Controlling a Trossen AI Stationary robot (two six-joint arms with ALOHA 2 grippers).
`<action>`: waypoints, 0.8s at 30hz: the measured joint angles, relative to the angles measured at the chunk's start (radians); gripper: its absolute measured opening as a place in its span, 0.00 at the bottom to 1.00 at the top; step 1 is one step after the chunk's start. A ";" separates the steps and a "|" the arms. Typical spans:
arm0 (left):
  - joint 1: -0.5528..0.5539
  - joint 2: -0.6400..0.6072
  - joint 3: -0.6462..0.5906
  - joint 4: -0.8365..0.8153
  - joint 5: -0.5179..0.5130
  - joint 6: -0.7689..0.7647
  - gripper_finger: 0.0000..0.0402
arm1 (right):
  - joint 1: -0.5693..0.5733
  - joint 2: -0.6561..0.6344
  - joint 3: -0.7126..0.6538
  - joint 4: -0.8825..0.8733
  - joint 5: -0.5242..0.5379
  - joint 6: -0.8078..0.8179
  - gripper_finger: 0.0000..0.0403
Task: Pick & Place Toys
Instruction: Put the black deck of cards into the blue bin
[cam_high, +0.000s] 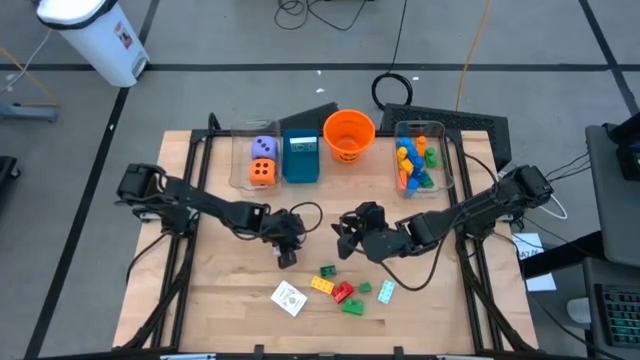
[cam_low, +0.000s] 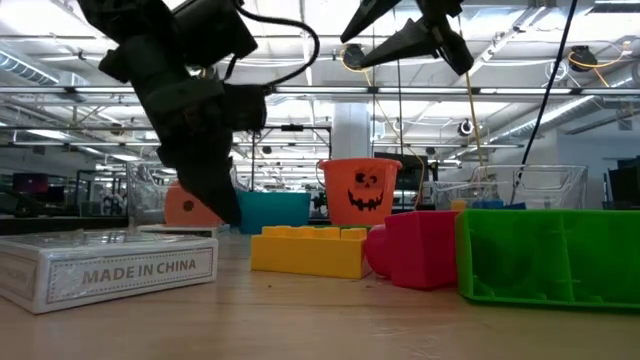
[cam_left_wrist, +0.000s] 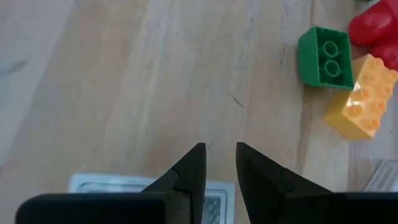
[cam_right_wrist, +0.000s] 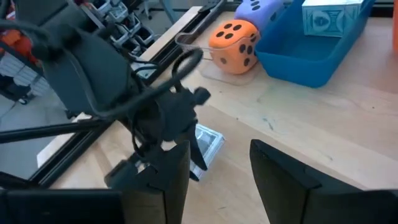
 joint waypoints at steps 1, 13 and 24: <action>0.000 0.010 0.001 0.002 0.001 -0.011 0.23 | 0.000 0.000 0.000 0.000 -0.001 0.006 0.40; -0.007 0.026 0.006 -0.145 0.048 -0.105 0.23 | 0.000 0.000 0.000 -0.008 -0.004 -0.026 0.40; -0.119 0.014 0.005 -0.331 0.107 -0.318 0.23 | 0.000 0.000 0.000 -0.011 -0.058 -0.174 0.40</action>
